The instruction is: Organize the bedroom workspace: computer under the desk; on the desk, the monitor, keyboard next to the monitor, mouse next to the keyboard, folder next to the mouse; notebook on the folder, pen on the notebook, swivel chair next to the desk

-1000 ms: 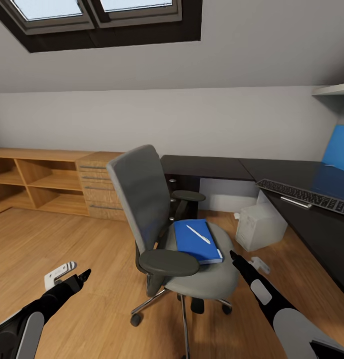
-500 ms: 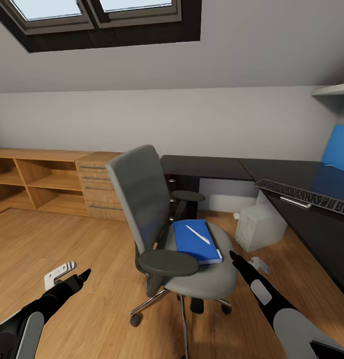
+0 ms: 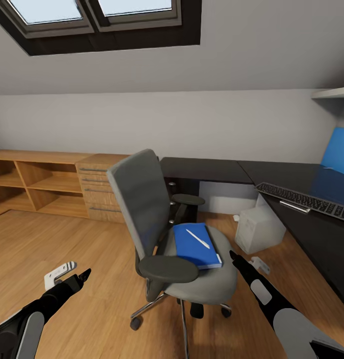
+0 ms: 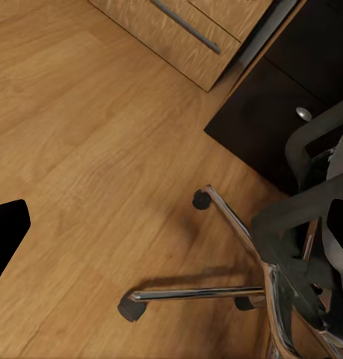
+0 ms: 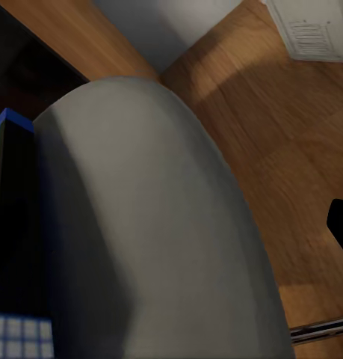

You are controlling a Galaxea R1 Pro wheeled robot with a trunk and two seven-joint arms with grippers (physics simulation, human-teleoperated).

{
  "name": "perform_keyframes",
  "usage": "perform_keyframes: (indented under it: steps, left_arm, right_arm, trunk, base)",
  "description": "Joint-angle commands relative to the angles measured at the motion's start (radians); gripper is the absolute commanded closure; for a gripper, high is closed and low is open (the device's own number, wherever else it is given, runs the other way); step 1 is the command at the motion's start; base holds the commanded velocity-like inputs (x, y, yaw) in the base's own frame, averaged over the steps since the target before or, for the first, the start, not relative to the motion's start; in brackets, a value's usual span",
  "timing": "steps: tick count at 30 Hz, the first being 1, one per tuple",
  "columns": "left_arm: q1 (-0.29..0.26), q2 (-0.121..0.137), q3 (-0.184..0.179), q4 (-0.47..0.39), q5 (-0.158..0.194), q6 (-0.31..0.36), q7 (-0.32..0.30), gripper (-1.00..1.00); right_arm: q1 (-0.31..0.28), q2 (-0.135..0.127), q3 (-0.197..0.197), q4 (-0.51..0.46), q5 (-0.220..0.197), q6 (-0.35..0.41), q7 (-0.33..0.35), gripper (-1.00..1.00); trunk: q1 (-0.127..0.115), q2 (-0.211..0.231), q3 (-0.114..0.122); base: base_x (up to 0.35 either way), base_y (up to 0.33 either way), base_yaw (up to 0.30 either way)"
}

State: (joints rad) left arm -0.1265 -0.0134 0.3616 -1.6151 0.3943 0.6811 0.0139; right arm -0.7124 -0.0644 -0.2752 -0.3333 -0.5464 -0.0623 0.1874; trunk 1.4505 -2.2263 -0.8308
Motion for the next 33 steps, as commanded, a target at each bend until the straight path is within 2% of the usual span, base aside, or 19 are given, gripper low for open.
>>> perform_keyframes:
  steps: [1, 8, 16, 24, 33]
  left_arm:
    - [-0.001, -0.001, 0.002, -0.001, 0.008, 0.006, 0.001, -1.00]
    - [-0.001, 0.000, 0.003, -0.001, 0.008, 0.008, 0.001, -1.00]
    - [-0.001, 0.000, 0.003, -0.001, 0.008, 0.008, 0.001, -1.00]
    - [-0.001, 0.000, 0.003, -0.001, 0.008, 0.008, 0.001, -1.00]
    - [-0.001, 0.000, 0.004, -0.001, 0.008, 0.008, 0.001, -1.00]
  right_arm:
    - [-0.001, 0.000, -0.002, 0.002, -0.010, -0.002, 0.007, -1.00]
    - [-0.001, 0.000, -0.002, 0.003, -0.010, -0.002, 0.006, -1.00]
    - [-0.001, -0.002, -0.003, 0.003, -0.010, -0.001, 0.004, -1.00]
    - [-0.001, -0.018, -0.004, 0.005, -0.012, 0.000, 0.003, -1.00]
    - [-0.001, -0.023, -0.013, 0.006, -0.021, 0.006, 0.002, -1.00]
  trunk:
    - [0.000, 0.000, -0.001]
    - [0.000, 0.000, -0.001]
    - [0.000, 0.000, -0.001]
    - [0.000, 0.000, -0.001]
    - [0.000, 0.000, -0.001]
  base:
    - [0.000, 0.000, 0.000]
    - [0.013, 0.000, 0.000]
    - [0.175, 0.000, 0.000]
    - [0.202, 0.000, 0.000]
    - [0.033, 0.000, 0.000]
